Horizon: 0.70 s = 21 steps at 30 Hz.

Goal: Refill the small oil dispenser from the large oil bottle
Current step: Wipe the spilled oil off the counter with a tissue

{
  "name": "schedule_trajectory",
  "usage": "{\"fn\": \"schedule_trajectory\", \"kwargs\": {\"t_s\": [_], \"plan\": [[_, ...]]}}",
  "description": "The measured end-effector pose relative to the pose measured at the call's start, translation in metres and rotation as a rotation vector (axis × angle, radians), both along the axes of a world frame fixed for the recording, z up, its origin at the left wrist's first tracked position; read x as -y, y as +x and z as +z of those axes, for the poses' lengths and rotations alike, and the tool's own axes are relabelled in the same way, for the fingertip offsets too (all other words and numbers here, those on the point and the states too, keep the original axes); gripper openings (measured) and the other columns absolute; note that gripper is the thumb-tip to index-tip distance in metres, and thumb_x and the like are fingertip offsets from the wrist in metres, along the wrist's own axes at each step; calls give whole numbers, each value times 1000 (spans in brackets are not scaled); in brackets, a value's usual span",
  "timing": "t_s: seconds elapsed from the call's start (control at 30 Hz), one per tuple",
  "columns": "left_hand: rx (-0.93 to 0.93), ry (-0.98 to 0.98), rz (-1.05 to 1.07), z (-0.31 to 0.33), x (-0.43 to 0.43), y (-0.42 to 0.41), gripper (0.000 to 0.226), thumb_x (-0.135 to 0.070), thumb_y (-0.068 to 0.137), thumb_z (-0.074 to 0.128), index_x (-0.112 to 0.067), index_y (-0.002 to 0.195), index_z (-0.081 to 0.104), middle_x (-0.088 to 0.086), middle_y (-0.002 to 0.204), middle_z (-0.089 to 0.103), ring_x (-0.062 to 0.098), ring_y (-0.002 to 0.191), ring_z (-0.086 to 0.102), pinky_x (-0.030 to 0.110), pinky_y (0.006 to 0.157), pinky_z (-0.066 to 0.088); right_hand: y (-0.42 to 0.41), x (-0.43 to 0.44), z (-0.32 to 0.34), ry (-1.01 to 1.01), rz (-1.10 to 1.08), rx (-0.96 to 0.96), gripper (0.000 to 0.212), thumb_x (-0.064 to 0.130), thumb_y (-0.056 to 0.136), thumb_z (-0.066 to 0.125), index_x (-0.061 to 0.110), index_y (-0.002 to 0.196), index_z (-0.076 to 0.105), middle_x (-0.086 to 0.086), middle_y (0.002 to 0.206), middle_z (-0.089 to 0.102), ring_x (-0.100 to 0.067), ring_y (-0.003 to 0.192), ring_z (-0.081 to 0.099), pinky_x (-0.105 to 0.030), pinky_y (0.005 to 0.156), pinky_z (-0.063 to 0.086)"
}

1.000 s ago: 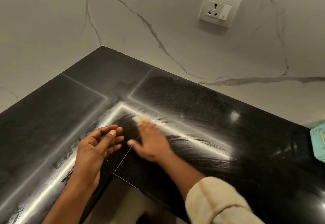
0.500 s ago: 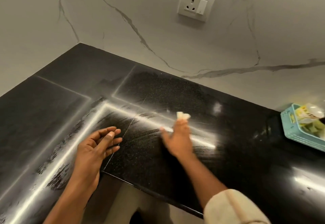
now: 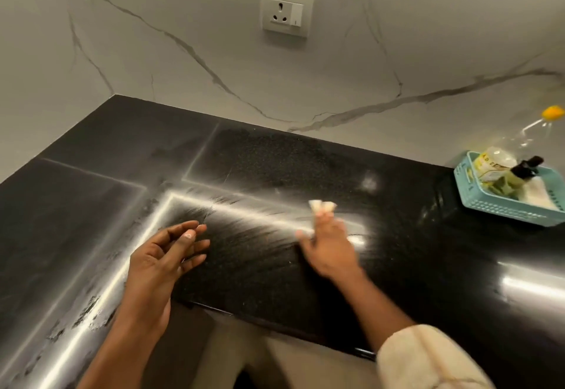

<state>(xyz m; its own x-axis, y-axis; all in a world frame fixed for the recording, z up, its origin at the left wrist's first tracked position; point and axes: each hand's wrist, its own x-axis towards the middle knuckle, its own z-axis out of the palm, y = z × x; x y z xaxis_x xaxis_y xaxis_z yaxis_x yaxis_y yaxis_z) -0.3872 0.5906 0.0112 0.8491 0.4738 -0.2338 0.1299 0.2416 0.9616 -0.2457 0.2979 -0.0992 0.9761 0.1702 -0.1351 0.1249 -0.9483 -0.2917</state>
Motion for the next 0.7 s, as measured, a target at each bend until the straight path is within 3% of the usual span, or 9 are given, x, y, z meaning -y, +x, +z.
{"fn": "schedule_trajectory", "kwargs": {"t_s": [0.07,0.13,0.2,0.27,0.37,0.43,0.53,0.63,0.7], "plan": [[-6,12,-3,0,6,-12,22,-9,104,62,-8,123,73,10,119,81,37,114,75,49,97,62,12,94,-2,-147,-222,-1,94,73,98,19,5,161,35,-24,161,44,-40,147,42,-50,123,35],[-8,20,9,0,11,-26,22,-9,105,61,-8,124,73,9,119,81,36,113,76,43,94,63,10,166,-2,-162,-421,-88,103,75,95,12,0,164,24,-24,170,29,-37,159,24,-52,129,21],[-19,8,33,-4,15,-39,23,-8,105,61,-7,124,73,10,119,81,37,114,75,45,95,63,2,186,-3,-114,-577,-134,108,78,95,10,-3,165,17,-26,172,21,-37,161,18,-52,130,17],[-27,-3,29,-6,21,-51,22,-8,105,62,-7,123,73,11,119,81,39,115,75,44,92,65,-15,147,-5,-67,-620,-108,115,84,91,7,-5,162,25,-34,166,30,-48,151,36,-52,124,31],[-29,-10,-30,-7,42,-61,22,-9,105,62,-7,123,73,11,119,81,40,116,74,37,88,65,-74,43,-8,23,-363,-45,117,85,91,10,-7,159,33,-37,158,40,-50,144,44,-51,120,37],[-30,-12,-85,-2,57,-63,22,-9,105,62,-7,124,73,11,119,81,40,116,74,35,86,66,-120,-30,-4,103,-35,-69,106,78,98,22,-5,163,22,-33,169,24,-45,157,26,-50,131,20],[-7,18,-184,10,77,-65,24,-12,104,63,-8,125,73,10,120,81,37,115,76,35,87,66,-173,-82,3,130,308,-114,100,77,100,25,4,168,12,-20,176,7,-32,164,3,-45,134,2],[35,34,-253,20,92,-68,39,-28,92,72,-9,126,73,9,123,80,32,114,77,38,93,65,-185,-48,-4,56,373,-36,97,77,101,21,7,168,18,-14,177,12,-24,165,4,-42,134,-2],[31,53,-274,21,107,-71,56,-39,80,77,-9,127,73,9,123,80,33,115,77,40,94,64,-186,16,-10,63,196,37,94,76,101,23,9,167,24,-15,175,22,-28,164,16,-43,134,6]]}}
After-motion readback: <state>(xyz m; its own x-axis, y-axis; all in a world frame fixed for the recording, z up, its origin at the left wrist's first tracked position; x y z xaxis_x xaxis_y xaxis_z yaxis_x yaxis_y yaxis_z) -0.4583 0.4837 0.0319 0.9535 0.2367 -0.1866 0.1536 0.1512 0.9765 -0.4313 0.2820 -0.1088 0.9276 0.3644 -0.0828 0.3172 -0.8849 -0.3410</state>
